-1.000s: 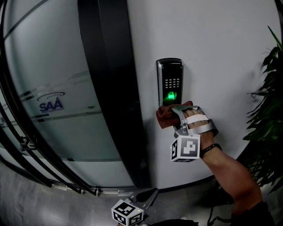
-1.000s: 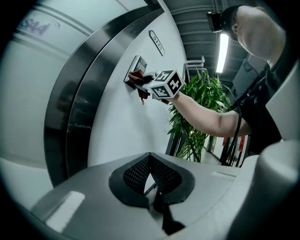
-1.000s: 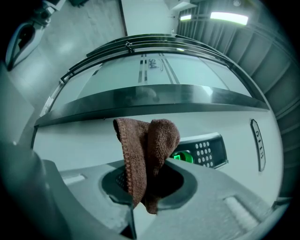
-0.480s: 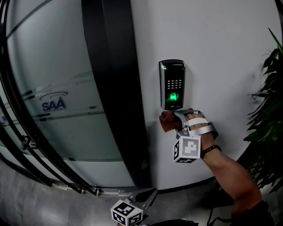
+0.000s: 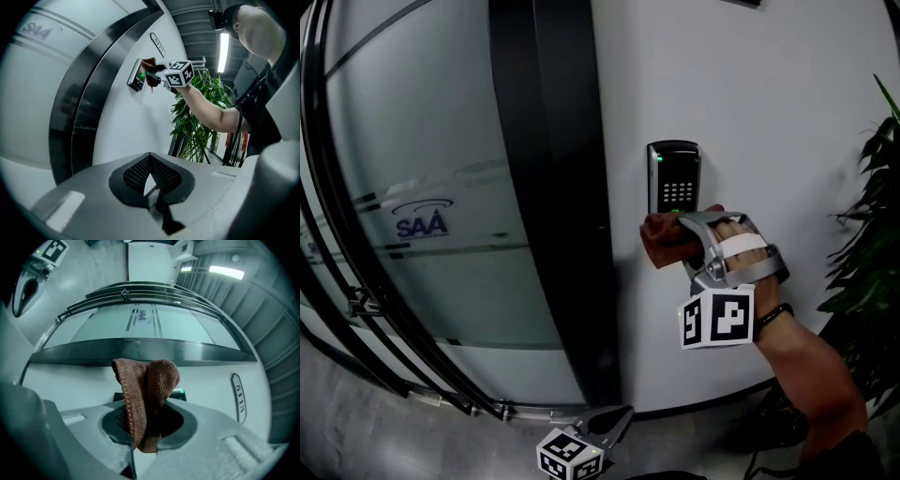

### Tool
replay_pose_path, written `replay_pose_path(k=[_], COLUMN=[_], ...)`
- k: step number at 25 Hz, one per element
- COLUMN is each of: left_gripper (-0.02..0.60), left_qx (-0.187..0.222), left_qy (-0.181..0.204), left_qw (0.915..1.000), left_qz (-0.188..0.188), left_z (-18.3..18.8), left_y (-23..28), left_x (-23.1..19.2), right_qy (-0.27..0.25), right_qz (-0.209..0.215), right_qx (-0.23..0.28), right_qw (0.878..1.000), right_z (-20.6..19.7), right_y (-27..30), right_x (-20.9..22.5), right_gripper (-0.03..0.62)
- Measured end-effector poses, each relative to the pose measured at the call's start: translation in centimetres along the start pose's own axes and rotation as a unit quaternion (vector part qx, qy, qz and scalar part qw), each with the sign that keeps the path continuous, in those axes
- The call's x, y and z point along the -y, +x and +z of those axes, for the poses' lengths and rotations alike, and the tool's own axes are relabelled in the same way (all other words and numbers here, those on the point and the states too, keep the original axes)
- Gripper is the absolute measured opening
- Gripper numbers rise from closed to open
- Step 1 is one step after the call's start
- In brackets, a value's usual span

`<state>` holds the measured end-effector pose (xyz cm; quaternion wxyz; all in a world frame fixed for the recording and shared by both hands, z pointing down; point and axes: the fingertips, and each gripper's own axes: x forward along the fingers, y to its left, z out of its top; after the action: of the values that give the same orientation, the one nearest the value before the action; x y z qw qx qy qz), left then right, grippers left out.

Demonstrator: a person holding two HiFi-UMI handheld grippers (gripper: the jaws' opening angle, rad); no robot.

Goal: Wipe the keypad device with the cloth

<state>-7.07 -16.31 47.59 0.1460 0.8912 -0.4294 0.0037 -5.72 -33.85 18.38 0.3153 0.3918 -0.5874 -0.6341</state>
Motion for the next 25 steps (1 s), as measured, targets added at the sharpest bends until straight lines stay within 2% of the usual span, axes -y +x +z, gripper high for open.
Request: replay_pose_path(k=[6,10,18,25], left_gripper=[0.017,0.017,0.017,0.017], left_qx=[0.006,0.007,0.009,0.005], left_qy=[-0.002,-0.009,-0.012,-0.013], left_qw=[1.0000,0.9999,0.9998,0.9999], left_qz=[0.005,0.006,0.010,0.006], left_z=[0.2,-0.1,-0.2,-0.3], left_y=[-0.2,-0.1,-0.7,-0.4], left_x=[-0.2,-0.1,-0.5,-0.4], right_qy=[0.006,0.006,-0.002,-0.007], right_qz=[-0.070,-0.091,-0.087,-0.083], right_qx=[-0.006,-0.018,-0.060,-0.061], right_qw=[0.998,0.996,0.994,0.995], right_z=[0.2,0.0,-1.4,-1.2], right_y=[1.3,3.0,5.8,5.5], right_x=[7.7,10.7,10.2,8.6], right_gripper=[0.055,0.055,0.054,0.054])
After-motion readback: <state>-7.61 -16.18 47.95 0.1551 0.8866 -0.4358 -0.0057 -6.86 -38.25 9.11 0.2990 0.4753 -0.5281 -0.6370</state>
